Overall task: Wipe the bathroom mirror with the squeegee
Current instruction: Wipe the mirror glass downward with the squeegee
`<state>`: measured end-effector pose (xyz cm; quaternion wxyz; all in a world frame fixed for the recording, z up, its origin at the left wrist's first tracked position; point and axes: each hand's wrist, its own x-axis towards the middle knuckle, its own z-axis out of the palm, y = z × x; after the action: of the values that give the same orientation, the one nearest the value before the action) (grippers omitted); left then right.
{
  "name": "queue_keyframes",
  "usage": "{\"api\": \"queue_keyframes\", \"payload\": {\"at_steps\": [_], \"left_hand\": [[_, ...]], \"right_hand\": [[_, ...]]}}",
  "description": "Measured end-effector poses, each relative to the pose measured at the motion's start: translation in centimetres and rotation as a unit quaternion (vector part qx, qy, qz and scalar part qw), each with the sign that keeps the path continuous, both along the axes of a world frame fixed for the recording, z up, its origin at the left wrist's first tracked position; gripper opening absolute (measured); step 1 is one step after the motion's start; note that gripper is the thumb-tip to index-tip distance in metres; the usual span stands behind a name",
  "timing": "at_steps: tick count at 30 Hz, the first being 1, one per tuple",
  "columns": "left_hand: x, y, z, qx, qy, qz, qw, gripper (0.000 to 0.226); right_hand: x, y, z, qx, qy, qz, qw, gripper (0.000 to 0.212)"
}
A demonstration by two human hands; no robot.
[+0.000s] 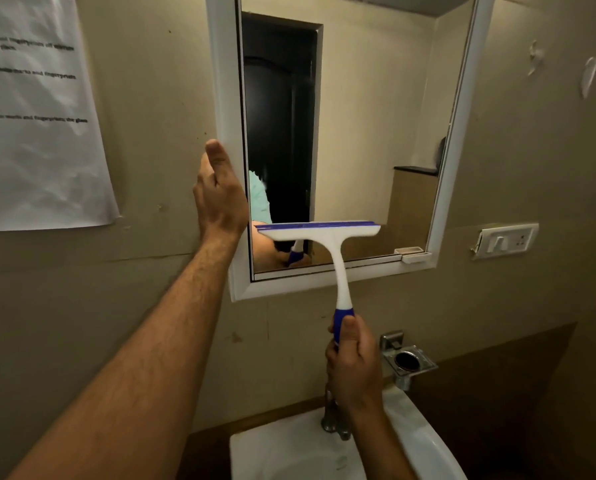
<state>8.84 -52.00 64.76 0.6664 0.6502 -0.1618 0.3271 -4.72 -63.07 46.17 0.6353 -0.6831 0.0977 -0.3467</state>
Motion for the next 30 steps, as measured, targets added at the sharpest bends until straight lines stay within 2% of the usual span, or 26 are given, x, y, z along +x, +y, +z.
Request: {"api": "queue_keyframes", "payload": {"at_steps": [10,14,21,25,30], "left_hand": [[0.7,0.1,0.1,0.014,-0.012,0.008,1.0,0.052],[0.7,0.2,0.1,0.018,-0.008,0.005,1.0,0.052],[-0.2,1.4,-1.1,0.08,0.036,-0.015,0.996,0.058],[-0.8,2.9,-3.9,0.142,0.078,-0.022,0.987,0.061],[-1.9,4.3,-10.6,0.161,0.094,0.0,0.982,0.059]], "right_hand": [[-0.1,0.2,-3.7,-0.018,0.04,0.005,0.999,0.039],[-0.4,-1.2,-2.4,-0.06,0.032,-0.013,0.998,0.032],[0.0,-1.5,2.3,-0.049,0.013,0.005,0.999,0.031],[-1.0,-1.5,-1.0,-0.078,0.055,-0.012,0.995,0.037],[-2.3,-1.4,-2.9,-0.087,0.079,-0.047,0.992,0.049]]}}
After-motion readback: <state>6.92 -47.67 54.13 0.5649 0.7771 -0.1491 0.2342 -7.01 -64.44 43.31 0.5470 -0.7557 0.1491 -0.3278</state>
